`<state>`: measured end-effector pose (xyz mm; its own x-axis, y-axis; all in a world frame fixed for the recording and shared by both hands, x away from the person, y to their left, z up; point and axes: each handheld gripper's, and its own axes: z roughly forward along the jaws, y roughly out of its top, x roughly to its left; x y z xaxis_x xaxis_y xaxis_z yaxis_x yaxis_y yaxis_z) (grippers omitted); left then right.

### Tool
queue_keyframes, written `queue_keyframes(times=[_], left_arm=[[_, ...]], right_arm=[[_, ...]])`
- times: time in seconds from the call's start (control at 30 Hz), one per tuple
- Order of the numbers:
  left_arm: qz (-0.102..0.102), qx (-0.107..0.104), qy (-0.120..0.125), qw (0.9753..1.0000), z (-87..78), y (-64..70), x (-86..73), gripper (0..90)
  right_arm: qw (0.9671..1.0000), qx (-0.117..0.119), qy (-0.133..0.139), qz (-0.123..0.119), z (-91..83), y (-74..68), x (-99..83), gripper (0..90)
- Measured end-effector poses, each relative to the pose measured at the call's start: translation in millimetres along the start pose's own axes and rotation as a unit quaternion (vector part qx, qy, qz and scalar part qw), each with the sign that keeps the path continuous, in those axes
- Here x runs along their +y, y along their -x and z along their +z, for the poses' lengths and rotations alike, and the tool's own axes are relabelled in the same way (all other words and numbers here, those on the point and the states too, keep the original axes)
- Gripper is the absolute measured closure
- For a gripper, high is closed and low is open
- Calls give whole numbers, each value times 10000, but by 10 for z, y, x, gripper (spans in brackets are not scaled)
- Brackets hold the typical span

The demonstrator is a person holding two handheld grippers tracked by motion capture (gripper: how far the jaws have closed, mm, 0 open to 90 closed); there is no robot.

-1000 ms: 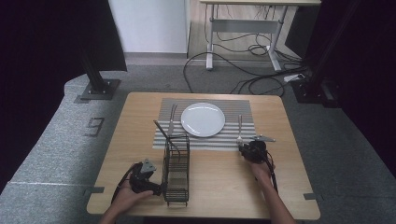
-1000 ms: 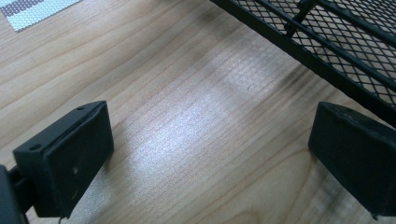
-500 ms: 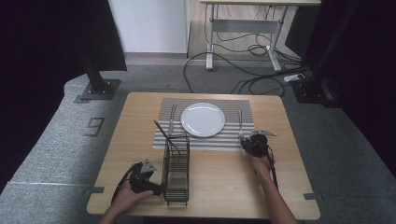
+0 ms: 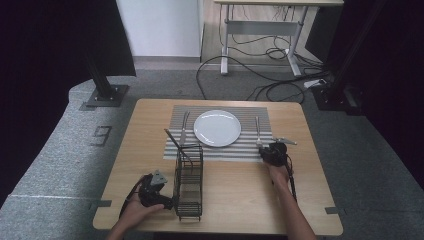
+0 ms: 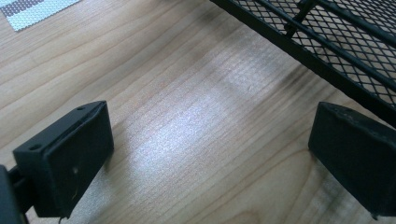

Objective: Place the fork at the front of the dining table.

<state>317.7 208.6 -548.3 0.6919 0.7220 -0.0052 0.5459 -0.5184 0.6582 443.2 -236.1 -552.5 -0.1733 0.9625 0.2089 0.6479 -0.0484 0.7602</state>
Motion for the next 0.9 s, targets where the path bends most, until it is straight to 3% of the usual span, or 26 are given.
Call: queue_keyframes(times=[0.2, 0.4, 0.57, 0.7, 0.9], left_arm=[[0, 0, 0, 10000, 0, 0, 0, 0], [0, 0, 0, 10000, 0, 0, 0, 0], [-1, 0, 0, 10000, 0, 1, 0, 0], [0, 1, 0, 10000, 0, 0, 0, 0], [0, 1, 0, 10000, 0, 0, 0, 0]], right_arm=[[10000, 78, -45, -7, -62, -62, -3, 517], [9993, 286, 178, -172, -243, -155, -24, 475], [9972, 482, 281, -492, -395, -216, -78, 445], [9955, 637, 352, -603, -524, -240, -123, 428], [9929, 679, 368, -905, -725, -239, -239, 420]])
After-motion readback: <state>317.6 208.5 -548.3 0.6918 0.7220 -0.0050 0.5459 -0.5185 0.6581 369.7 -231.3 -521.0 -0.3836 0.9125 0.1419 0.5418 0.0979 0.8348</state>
